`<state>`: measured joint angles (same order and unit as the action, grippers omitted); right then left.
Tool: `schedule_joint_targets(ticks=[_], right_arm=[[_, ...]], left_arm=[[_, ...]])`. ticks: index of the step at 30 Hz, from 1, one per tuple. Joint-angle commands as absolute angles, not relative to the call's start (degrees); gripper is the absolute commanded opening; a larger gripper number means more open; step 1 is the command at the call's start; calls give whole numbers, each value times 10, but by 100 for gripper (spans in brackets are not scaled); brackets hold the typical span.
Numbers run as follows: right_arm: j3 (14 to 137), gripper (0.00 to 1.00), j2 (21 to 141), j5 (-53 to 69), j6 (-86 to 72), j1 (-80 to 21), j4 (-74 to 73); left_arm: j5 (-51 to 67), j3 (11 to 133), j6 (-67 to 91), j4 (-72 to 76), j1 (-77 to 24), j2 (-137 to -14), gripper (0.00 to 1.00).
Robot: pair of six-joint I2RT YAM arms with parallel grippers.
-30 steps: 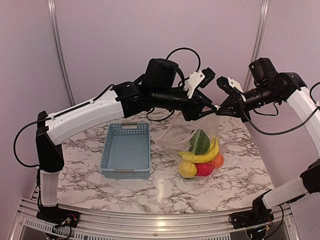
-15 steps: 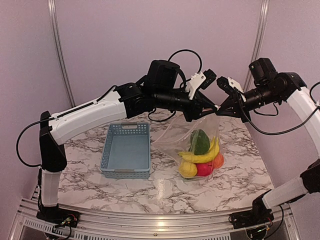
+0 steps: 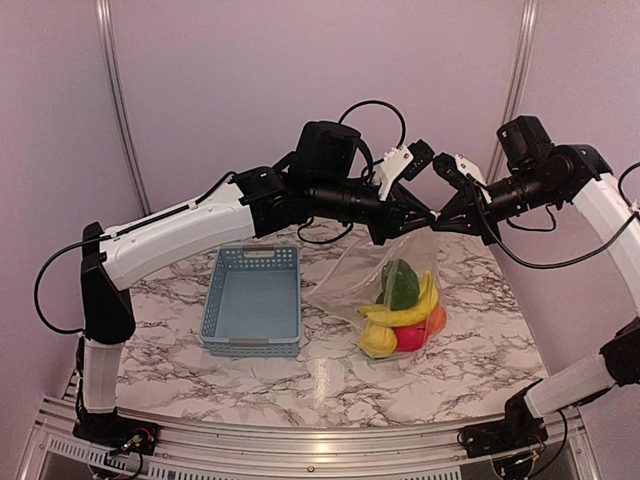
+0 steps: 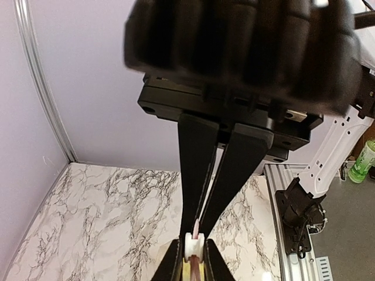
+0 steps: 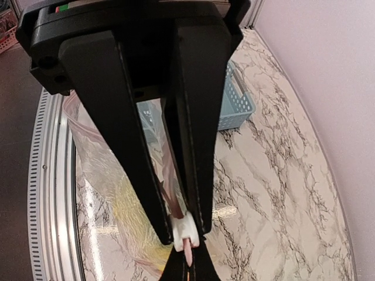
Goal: Place the food in the zip-top bag and seal the zipper
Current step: Zip the zipper of the food storage bag.
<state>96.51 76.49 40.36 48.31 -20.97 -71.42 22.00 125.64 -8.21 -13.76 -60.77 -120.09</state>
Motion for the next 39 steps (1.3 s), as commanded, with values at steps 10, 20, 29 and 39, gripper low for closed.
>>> schedule_joint_targets(ticks=[10, 20, 29, 39], right_arm=[[988, 0, 772, 405, 501, -196, -712], [1027, 0, 802, 444, 536, -92, -726], [1029, 0, 816, 457, 557, -17, -721], [1020, 0, 832, 476, 574, 47, -714]], left_arm=[[215, 1253, -77, -143, -591, -1204, 3], [209, 1198, -76, -158, -581, -1173, 3], [198, 1143, -76, -168, -575, -1140, 2], [184, 1058, -76, -168, -573, -1095, 0]])
